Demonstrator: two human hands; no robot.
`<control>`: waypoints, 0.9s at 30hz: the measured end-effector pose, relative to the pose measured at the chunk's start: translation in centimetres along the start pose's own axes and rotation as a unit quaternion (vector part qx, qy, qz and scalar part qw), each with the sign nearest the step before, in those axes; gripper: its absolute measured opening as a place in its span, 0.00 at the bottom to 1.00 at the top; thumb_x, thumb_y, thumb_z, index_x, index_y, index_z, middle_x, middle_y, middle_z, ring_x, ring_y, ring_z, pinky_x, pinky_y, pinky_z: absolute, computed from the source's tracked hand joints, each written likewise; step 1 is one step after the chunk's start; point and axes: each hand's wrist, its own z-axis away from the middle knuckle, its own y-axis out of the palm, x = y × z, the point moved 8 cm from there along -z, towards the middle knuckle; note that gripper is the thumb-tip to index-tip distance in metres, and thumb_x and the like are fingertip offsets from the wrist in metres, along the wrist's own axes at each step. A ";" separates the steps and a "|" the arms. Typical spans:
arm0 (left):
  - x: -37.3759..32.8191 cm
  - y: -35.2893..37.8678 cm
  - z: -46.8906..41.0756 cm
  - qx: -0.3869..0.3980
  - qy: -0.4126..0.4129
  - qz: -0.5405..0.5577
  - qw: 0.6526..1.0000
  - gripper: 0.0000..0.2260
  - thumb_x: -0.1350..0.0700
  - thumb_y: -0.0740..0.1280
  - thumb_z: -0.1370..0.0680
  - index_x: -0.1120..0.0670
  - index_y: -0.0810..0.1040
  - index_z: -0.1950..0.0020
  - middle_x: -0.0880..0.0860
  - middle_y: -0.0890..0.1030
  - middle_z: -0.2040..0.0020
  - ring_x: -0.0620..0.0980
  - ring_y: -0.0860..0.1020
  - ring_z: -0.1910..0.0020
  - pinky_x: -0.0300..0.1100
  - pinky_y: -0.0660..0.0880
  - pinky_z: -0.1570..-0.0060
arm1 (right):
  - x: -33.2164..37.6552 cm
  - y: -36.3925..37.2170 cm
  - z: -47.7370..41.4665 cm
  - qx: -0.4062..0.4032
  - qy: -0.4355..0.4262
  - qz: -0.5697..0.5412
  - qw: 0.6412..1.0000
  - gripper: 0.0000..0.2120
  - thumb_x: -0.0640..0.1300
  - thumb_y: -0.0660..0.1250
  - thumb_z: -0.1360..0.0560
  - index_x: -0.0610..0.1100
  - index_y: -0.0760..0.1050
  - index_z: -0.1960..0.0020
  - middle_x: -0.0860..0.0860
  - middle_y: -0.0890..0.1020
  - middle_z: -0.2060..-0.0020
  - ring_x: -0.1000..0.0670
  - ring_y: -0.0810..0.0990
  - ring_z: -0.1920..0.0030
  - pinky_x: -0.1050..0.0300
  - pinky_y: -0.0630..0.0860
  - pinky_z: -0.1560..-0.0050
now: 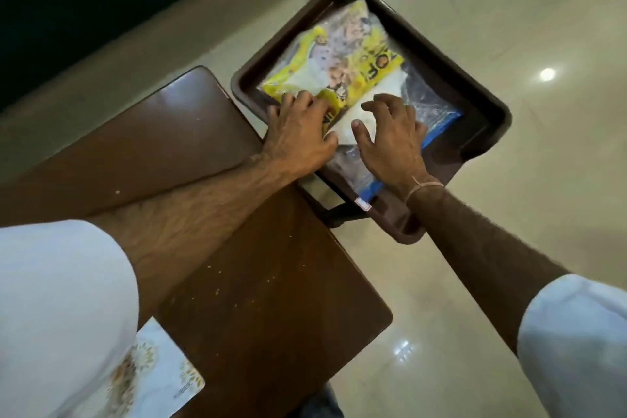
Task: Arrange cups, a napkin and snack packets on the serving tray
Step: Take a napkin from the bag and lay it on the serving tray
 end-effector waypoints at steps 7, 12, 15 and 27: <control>-7.3 6.5 -1.6 0.094 0.067 -0.010 0.993 0.23 0.38 0.66 0.29 0.50 0.75 0.39 0.52 0.77 0.43 0.55 0.72 0.39 0.55 0.65 0.40 | -9.3 -0.8 1.6 -0.055 0.172 -0.040 0.983 0.16 0.51 0.64 0.22 0.46 0.74 0.38 0.43 0.72 0.37 0.40 0.70 0.37 0.44 0.67 0.39; -9.1 8.2 -1.5 0.098 0.073 -0.064 0.990 0.21 0.40 0.68 0.30 0.53 0.74 0.46 0.55 0.77 0.47 0.58 0.75 0.47 0.54 0.69 0.45 | -12.4 -0.3 3.2 -0.115 0.275 -0.247 0.922 0.04 0.42 0.64 0.23 0.45 0.71 0.48 0.47 0.78 0.50 0.44 0.79 0.48 0.65 0.68 0.49; -8.7 7.6 -1.6 0.064 0.044 -0.032 0.996 0.12 0.45 0.64 0.27 0.52 0.77 0.52 0.53 0.81 0.53 0.57 0.78 0.51 0.52 0.71 0.48 | -13.1 0.8 3.8 -0.110 0.368 -0.360 0.850 0.04 0.41 0.62 0.25 0.48 0.73 0.52 0.48 0.82 0.53 0.44 0.83 0.50 0.49 0.80 0.45; -8.8 5.3 1.0 0.013 -0.002 0.107 0.994 0.06 0.52 0.65 0.25 0.54 0.75 0.56 0.51 0.79 0.60 0.53 0.77 0.60 0.51 0.76 0.56 | -10.4 2.1 3.9 -0.116 0.432 -0.644 0.621 0.14 0.23 0.56 0.27 0.37 0.77 0.54 0.40 0.81 0.58 0.45 0.85 0.61 0.57 0.84 0.59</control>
